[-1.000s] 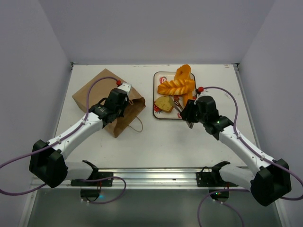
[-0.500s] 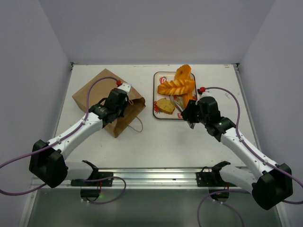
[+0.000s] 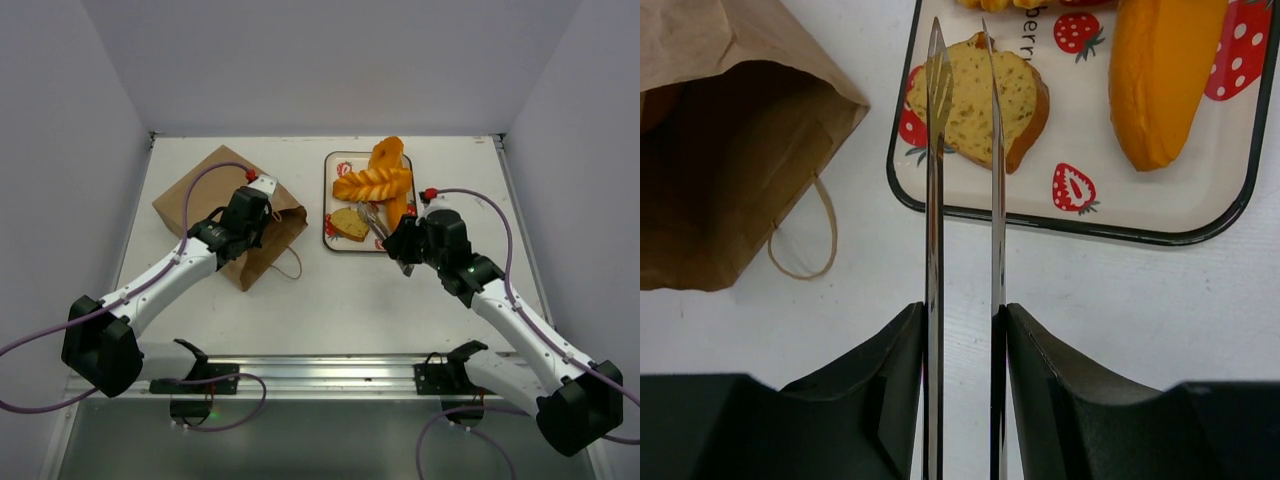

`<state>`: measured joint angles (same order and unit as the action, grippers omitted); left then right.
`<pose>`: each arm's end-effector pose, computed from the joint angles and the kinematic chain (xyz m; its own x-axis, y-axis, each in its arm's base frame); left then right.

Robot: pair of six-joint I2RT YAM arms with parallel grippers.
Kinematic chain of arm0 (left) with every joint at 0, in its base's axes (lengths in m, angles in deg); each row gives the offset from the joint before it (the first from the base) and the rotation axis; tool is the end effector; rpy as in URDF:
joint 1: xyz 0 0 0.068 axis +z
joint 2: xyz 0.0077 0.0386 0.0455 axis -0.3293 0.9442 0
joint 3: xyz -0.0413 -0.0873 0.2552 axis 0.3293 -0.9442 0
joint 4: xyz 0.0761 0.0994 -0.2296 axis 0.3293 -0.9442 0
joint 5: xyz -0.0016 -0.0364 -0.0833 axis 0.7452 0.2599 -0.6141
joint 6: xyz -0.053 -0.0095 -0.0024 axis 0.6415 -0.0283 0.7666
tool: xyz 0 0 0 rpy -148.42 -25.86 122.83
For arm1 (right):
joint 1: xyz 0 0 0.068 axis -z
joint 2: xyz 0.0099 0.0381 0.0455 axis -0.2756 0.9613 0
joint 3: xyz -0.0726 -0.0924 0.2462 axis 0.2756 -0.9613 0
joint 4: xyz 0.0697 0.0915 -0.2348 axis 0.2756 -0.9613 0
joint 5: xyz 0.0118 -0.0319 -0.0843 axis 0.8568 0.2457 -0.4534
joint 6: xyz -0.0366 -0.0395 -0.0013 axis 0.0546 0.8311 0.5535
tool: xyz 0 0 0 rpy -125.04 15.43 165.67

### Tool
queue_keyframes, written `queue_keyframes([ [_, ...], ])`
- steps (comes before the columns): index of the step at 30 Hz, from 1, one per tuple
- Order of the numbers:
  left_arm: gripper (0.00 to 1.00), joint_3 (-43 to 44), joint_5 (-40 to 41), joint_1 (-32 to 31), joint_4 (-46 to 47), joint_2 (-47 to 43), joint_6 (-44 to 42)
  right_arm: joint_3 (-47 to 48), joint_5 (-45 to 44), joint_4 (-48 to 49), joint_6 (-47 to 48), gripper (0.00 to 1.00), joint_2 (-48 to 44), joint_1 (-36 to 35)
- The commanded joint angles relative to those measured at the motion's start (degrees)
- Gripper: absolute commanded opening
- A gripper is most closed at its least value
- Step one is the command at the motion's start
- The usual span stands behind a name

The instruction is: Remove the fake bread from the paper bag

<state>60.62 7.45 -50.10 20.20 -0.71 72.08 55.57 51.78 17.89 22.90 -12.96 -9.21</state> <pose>0.2424 -0.1299 0.2719 -0.6513 0.2409 -0.7195 0.1766 0.9703 0.1651 0.1978 0.0931 0.2763 -0.6090 0.2443 -0.7546 -0.1546 0.8966 0.4150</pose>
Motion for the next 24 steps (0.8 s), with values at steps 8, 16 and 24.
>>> queue_keyframes([
  [8, 0.0, 0.9, 0.6, 0.3, -0.8, -1.9, 0.8, -1.5, 3.3, 1.8, 0.8, 0.41, -3.1, -1.2],
  [16, 0.0, 0.7, -2.8, 0.3, -0.2, -3.3, 0.0, -0.5, 4.0, 1.5, 1.0, 0.41, -3.6, -1.6],
  [24, 0.0, 0.7, -2.7, 0.2, -0.2, -2.8, -0.2, -0.3, 4.8, 2.0, 0.7, 0.41, -4.0, -2.1],
])
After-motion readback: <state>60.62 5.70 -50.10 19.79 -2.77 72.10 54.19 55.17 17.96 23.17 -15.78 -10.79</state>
